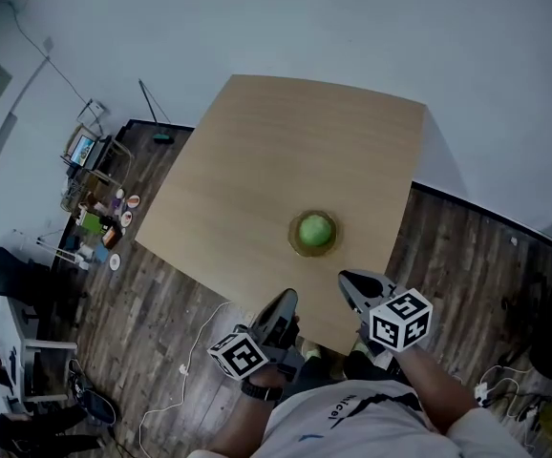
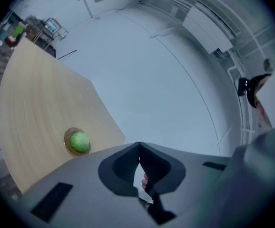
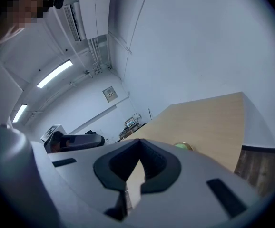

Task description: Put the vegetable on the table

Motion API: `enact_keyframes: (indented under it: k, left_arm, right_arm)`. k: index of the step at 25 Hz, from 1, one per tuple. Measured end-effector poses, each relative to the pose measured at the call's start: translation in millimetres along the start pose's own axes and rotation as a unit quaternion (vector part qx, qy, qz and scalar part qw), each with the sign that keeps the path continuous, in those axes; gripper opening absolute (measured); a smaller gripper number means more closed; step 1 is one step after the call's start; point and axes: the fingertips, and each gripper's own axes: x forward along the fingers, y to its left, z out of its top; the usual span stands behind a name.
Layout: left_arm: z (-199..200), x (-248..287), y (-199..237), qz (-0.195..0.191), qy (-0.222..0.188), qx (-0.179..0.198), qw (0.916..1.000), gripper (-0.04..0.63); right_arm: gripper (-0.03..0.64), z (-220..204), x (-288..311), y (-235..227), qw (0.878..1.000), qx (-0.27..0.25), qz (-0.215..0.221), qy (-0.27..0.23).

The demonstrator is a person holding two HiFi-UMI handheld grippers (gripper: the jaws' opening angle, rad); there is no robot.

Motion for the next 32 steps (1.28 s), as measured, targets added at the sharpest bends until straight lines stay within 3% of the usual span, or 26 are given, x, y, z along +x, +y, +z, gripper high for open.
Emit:
enact_keyframes:
  k: [6, 15, 21, 26, 32]
  left_arm:
    - [8.3, -29.5, -23.5, -0.026, 0.006, 0.092, 0.9954, 0.014]
    - [-4.6, -79.9, -21.1, -0.058, 0.045, 0.137, 0.9879, 0.014]
    - [-2.9, -101.2, -30.8, -0.079, 0.048, 0.174, 0.9803, 0.014]
    - [-0.9, -115.9, -37.9, -0.086, 0.048, 0.216, 0.9714, 0.014]
    - [-0.4, -130.1, -40.3, -0.091, 0.044, 0.224, 0.9693, 0.014]
  right_arm:
    - [0.012, -1.0, -8.6, 41.4, 1.0, -0.008, -0.01, -0.028]
    - [0.012, -36.1, -18.4, 104.1, 0.996, -0.007, -0.056, -0.066]
    - [0.012, -44.5, -31.1, 133.5, 0.992, -0.034, -0.088, -0.083]
    - [0.012, -44.2, -33.9, 153.4, 0.989, -0.046, -0.094, -0.1]
    - [0.012, -48.6, -37.7, 168.7, 0.988, -0.058, -0.097, -0.103]
